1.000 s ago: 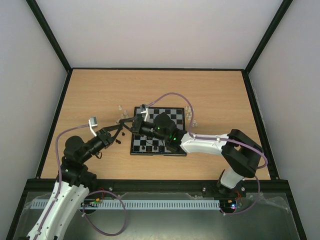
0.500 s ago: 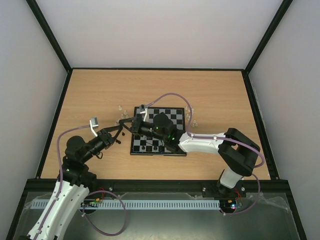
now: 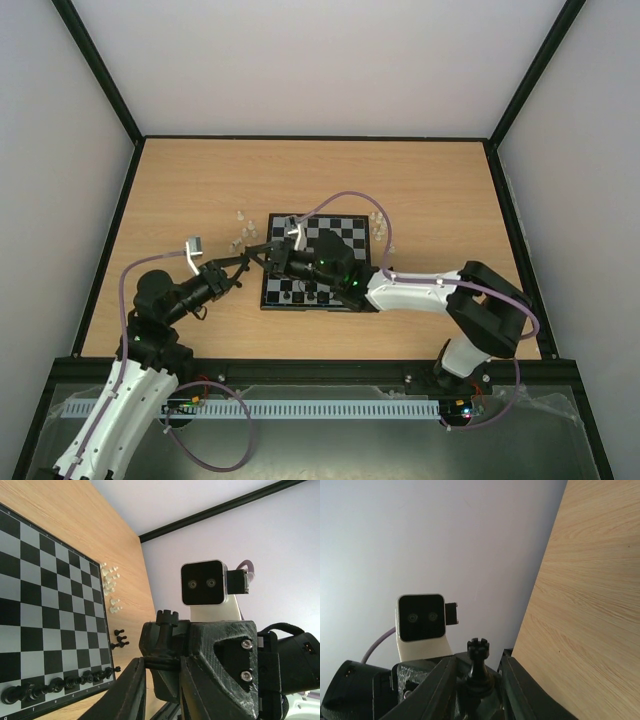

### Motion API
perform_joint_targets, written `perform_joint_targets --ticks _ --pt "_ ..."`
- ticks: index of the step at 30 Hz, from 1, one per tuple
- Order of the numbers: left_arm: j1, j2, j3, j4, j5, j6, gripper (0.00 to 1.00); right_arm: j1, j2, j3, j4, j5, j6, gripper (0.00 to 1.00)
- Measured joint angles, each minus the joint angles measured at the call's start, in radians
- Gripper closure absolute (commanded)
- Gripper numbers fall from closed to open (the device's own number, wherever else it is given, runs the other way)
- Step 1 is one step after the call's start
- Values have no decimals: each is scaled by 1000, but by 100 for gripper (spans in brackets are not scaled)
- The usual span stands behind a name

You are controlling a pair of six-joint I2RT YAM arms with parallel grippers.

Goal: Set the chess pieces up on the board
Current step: Place the chess piece on the chessboard.

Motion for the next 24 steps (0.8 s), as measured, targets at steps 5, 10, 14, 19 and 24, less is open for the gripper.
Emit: perform_joint_targets --ticks 5,10,14,19,24 --pt "0 -1 0 -11 18 17 82 1 -47 -31 -34 -12 -25 64" --pt "0 -11 0 -35 51 36 81 -17 -119 -93 -82 -35 -57 55" --pt "0 -25 2 -87 91 63 81 -63 -230 -141 -215 -71 -129 51" --pt "0 -89 8 -199 140 106 81 -97 -356 -96 -471 -155 -292 48" --pt "0 -181 10 -309 193 143 81 -98 -326 51 -734 -328 -461 51"
